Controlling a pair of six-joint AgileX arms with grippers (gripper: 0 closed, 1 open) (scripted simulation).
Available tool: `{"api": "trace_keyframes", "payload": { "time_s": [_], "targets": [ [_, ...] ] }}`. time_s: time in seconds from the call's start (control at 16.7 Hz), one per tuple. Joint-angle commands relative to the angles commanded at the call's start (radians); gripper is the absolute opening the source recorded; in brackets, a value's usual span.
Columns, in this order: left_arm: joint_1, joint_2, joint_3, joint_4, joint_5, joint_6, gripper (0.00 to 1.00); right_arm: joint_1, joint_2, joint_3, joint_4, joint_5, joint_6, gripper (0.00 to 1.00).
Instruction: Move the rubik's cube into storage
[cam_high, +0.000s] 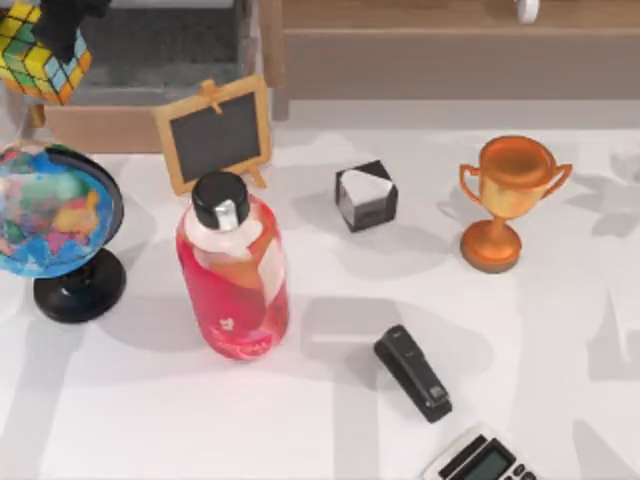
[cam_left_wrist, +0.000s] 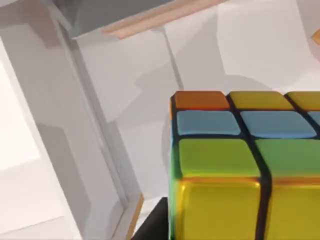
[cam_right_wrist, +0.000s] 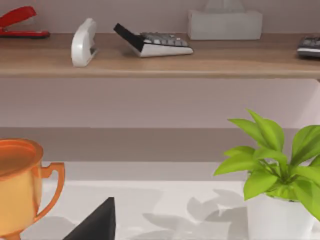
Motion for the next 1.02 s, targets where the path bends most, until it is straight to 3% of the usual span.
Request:
{"api": "trace_keyframes", "payload": {
  "time_s": [0.48, 1.02],
  "targets": [
    [0.351, 0.272, 0.252, -0.081, 0.002, 0.074, 0.0, 0.0, 0.0, 0.0, 0.0, 0.0, 0.0, 1.0],
    [0.416, 0.471, 0.311, -0.053, 0.022, 0.077, 0.0, 0.0, 0.0, 0.0, 0.0, 0.0, 0.0, 1.0]
  ]
}}
